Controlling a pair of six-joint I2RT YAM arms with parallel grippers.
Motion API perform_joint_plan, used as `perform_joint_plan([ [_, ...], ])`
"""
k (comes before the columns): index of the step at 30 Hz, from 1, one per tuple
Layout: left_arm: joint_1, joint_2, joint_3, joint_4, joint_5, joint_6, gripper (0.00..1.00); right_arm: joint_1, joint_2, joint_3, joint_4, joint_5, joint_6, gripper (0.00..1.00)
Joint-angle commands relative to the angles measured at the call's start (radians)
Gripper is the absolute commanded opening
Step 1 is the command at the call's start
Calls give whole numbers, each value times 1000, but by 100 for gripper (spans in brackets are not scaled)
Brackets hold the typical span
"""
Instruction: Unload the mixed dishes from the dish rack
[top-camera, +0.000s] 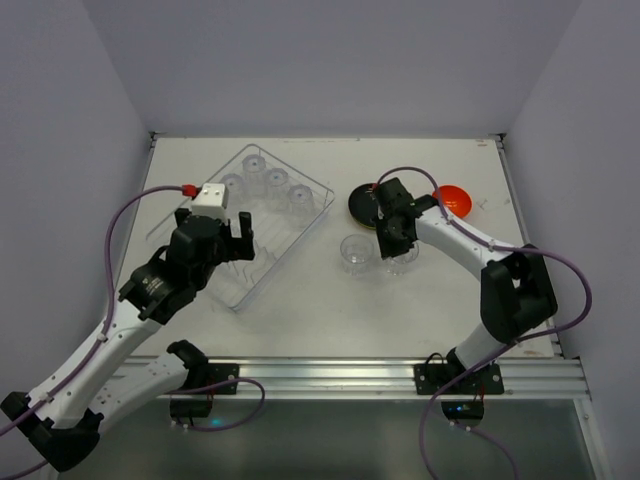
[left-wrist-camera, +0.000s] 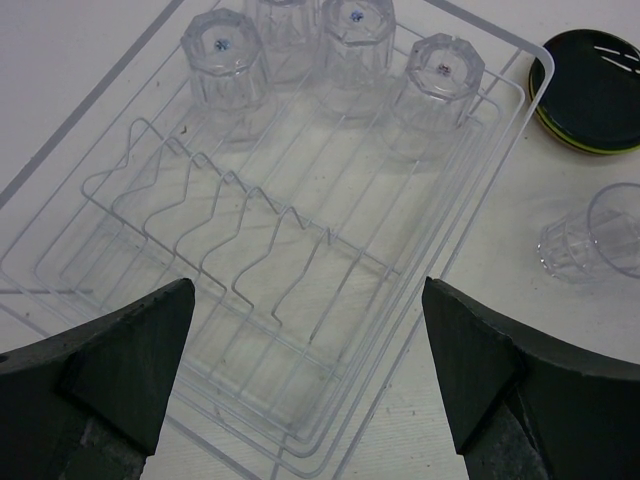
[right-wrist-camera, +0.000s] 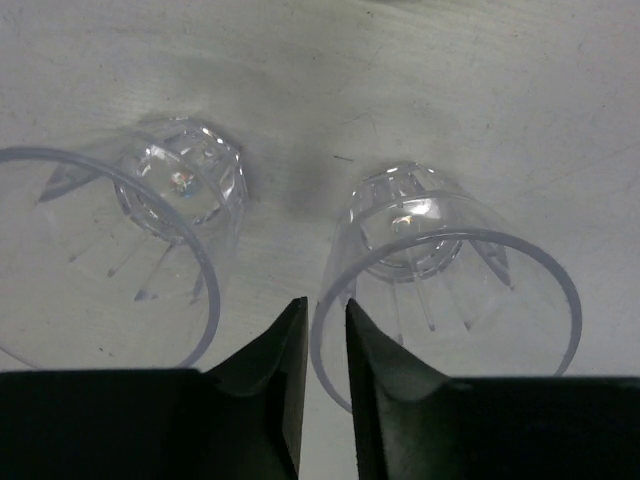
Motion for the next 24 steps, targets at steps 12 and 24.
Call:
perform_joint_plan([
  [12,47,205,230,-57,-87,-118,100,8,-386,31,-74,102,28,64],
  [24,347,664,561,-97,86,-274,100,2,-950,-369,371,106,153,99],
])
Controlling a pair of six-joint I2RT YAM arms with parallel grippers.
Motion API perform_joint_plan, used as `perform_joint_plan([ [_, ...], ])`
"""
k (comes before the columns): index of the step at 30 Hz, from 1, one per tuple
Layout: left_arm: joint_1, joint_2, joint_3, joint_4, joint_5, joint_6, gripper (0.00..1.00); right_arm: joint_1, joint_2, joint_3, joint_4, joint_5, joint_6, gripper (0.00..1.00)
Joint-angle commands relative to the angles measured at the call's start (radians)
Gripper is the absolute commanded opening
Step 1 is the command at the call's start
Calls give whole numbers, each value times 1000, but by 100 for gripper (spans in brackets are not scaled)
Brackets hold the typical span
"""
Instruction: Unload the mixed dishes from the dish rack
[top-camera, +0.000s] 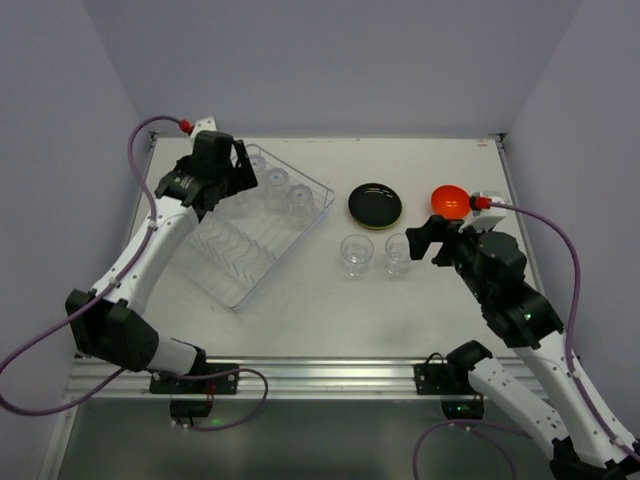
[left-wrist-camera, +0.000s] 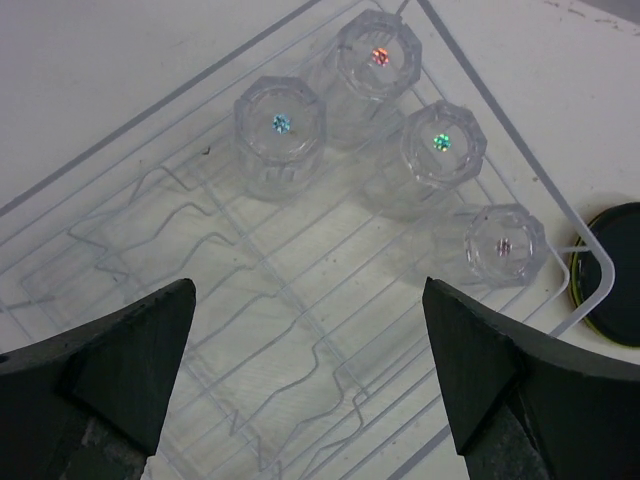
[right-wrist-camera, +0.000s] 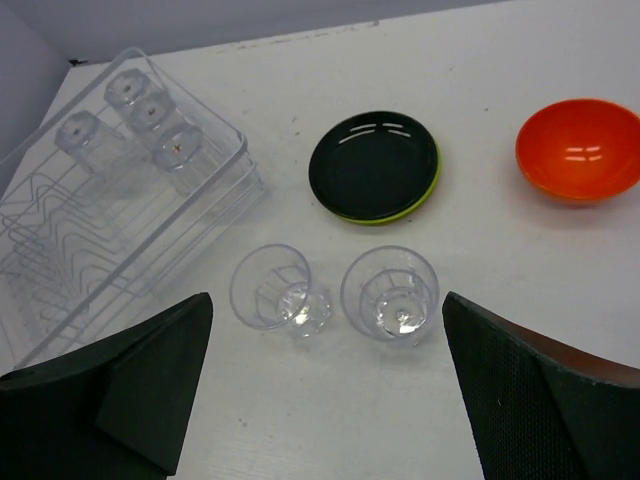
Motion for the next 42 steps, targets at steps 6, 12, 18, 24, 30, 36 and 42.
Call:
perform_joint_plan([
  [6,110,250,205,37,-3,112,100,-1,99,-102,153,-33,64,99],
  [12,158,373,256,47,98,267,100,-2,45,-148,208,-49,44,99],
  [18,161,504,319,41,155,281,100,-2,59,-162,228,-99,31,99],
  [24,161,562,359,30,134,238,100,-2,37,-176,243,-137,24,99],
  [30,161,579,317,47,131,210,98,-2,2,-186,257,-165,17,99],
  [36,161,599,303,65,134,201,89,-2,-3,-196,268,-183,13,99],
  [42,161,608,305,74,123,193,89,-2,-9,-199,269,-192,14,99],
])
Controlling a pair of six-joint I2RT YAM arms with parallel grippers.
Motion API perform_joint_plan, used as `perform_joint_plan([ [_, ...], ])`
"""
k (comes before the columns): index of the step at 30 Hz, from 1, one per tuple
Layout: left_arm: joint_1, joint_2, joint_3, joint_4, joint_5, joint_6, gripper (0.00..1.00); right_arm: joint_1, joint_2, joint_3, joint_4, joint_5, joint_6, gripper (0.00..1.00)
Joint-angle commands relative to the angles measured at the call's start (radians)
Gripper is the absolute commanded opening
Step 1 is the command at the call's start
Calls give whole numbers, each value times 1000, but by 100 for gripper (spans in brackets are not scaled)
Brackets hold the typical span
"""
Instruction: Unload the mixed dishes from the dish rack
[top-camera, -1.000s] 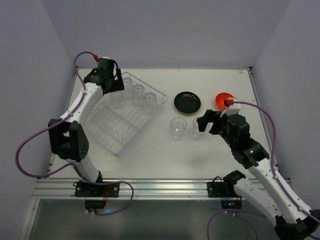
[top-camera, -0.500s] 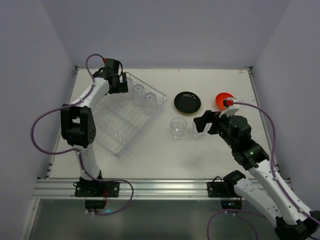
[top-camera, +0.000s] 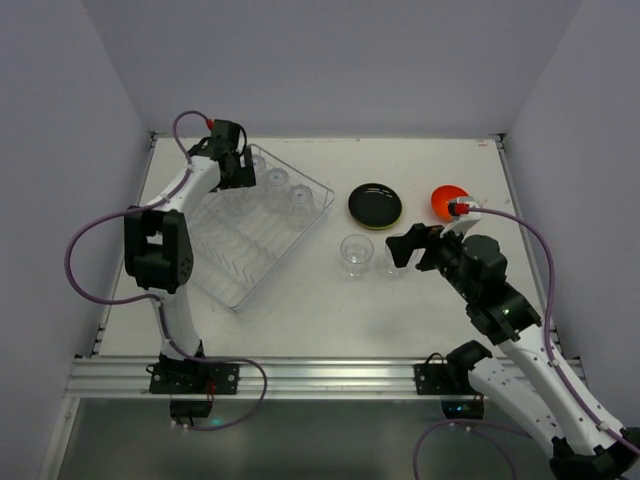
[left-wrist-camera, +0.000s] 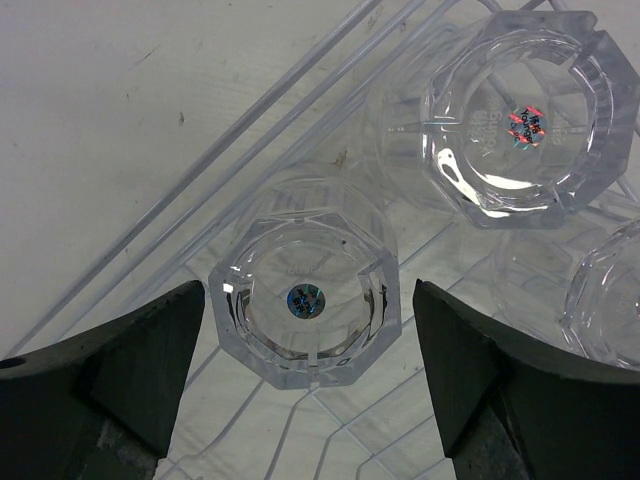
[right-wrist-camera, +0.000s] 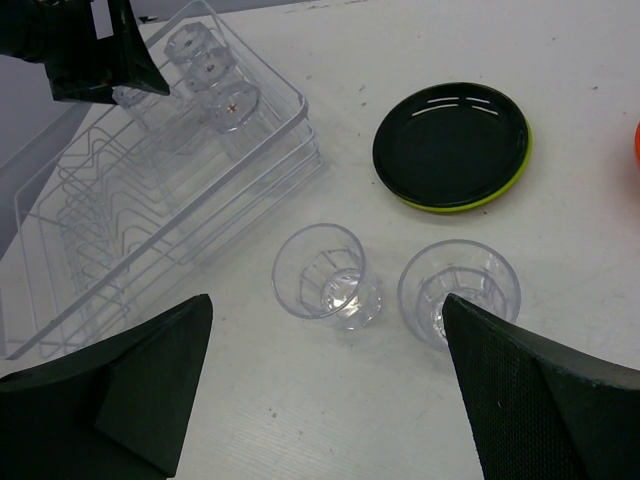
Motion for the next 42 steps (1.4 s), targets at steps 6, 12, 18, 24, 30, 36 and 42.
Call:
perform_joint_plan([
  [6,4,13,-30,45,-9,-48,85,-2,-12,-9,57,-13,-17,99],
  [12,4,2,-58,67,-27,-56,79,-1,-18,-11,62,-31,-22,99],
  [18,2,-65,-63,67,-9,-71,33,-2,-28,-14,65,-42,-23,99],
  [24,-12,-179,-57,93,43,-71,0,-1,-25,-15,65,-42,-25,99],
  [30,-33,-285,-64,78,65,-56,0,-2,-17,-17,70,-36,-25,99],
  [36,-108,-568,-268,199,349,-51,0,-2,-5,-14,115,-149,-31,98],
  [42,-213,-932,-588,641,677,-305,0,-2,5,-9,265,-520,47,99],
])
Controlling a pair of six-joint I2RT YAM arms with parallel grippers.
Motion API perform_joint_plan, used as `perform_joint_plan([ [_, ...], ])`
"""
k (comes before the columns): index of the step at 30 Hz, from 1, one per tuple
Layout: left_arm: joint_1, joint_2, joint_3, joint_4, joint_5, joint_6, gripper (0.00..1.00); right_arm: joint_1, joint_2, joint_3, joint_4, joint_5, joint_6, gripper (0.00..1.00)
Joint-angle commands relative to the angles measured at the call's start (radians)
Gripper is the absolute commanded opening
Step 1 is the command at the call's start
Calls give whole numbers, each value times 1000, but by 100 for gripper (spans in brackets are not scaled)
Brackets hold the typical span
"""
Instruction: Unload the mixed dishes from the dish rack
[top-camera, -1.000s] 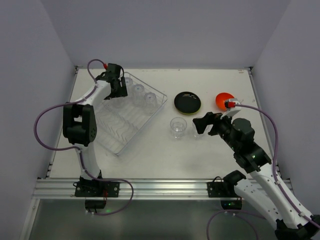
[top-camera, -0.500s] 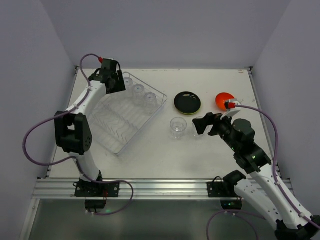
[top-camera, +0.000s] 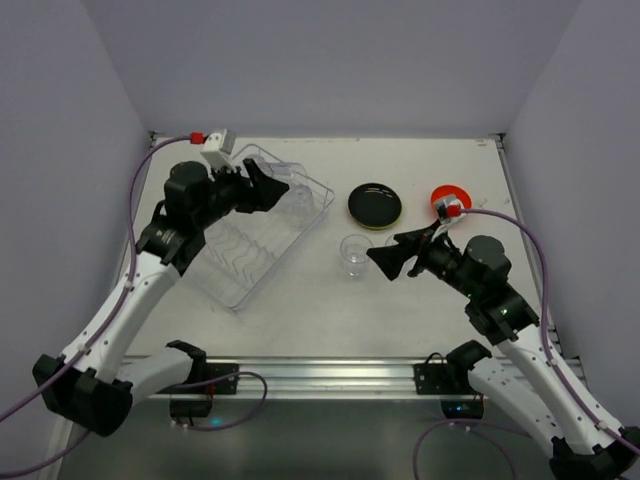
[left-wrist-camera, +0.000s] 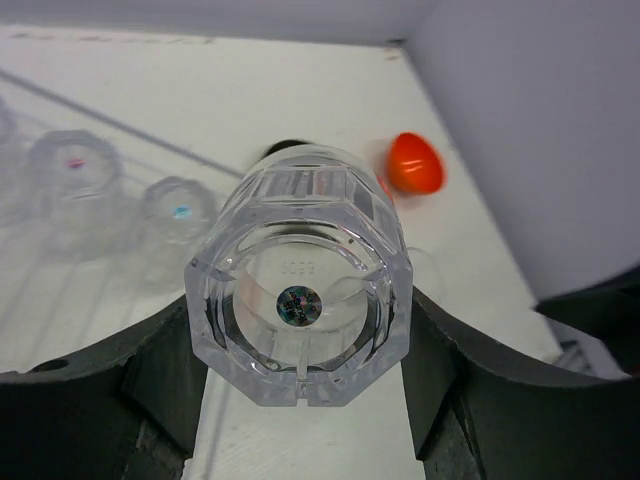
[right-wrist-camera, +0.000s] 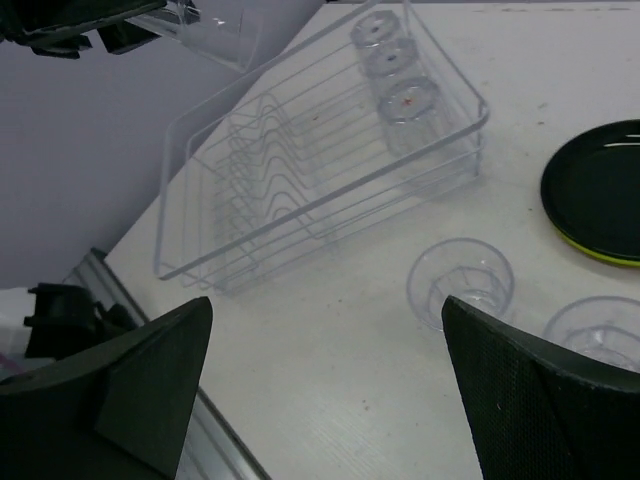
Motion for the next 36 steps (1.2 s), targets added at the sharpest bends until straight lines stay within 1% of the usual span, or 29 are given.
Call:
perform_joint_plan([
  [1,-66,-179,-207,487,255,-215,0,-1,20,7,183,-247,96,98],
  [2,-80,-237,-257,564,260,-317,0,-2,52,12,224,-277,121,98],
  [3,-100,-256,-303,716,290,-368,0,-2,67,15,255,-312,138,97],
  [4,-109,-273,-391,788,301,-416,0,-1,81,12,293,-361,177,97],
  [5,-120,-292,-433,860,311,-512,0,-2,101,3,415,-407,203,96],
  [6,-126,-297,-467,981,335,-555,0,-1,110,-26,494,-505,237,96],
  [7,-130,-299,-522,1025,341,-632,0,-1,118,-40,569,-539,321,96],
  [8,-137,-296,-544,1071,347,-664,0,-1,138,-51,685,-570,354,96],
  [9,-152,-288,-564,1155,360,-697,0,-1,149,-50,712,-605,383,96],
  [10,-163,-277,-575,1180,369,-741,0,-1,161,-43,723,-618,386,96],
  [13,-189,-219,-576,1211,400,-784,0,-1,202,-28,722,-626,388,93],
  [18,-238,-204,-621,1237,361,-800,0,2,227,-62,831,-661,428,90],
  [23,-291,-175,-645,1240,338,-809,0,2,227,-50,774,-626,360,89],
  [25,-318,-152,-665,1275,329,-824,0,2,229,-42,772,-627,348,88],
  [29,-373,-110,-672,1314,305,-829,0,2,221,-53,783,-633,339,82],
  [32,-396,-69,-661,1334,303,-836,0,2,213,-66,789,-629,334,68],
  [33,-406,-58,-659,1356,305,-840,0,1,206,-79,794,-632,333,58],
  [34,-410,-38,-659,1366,306,-849,0,2,200,-88,798,-630,333,54],
  [35,-414,-30,-662,1377,305,-852,0,2,193,-105,807,-630,331,48],
  [36,-414,-23,-664,1396,306,-855,0,2,180,-111,809,-629,331,34],
])
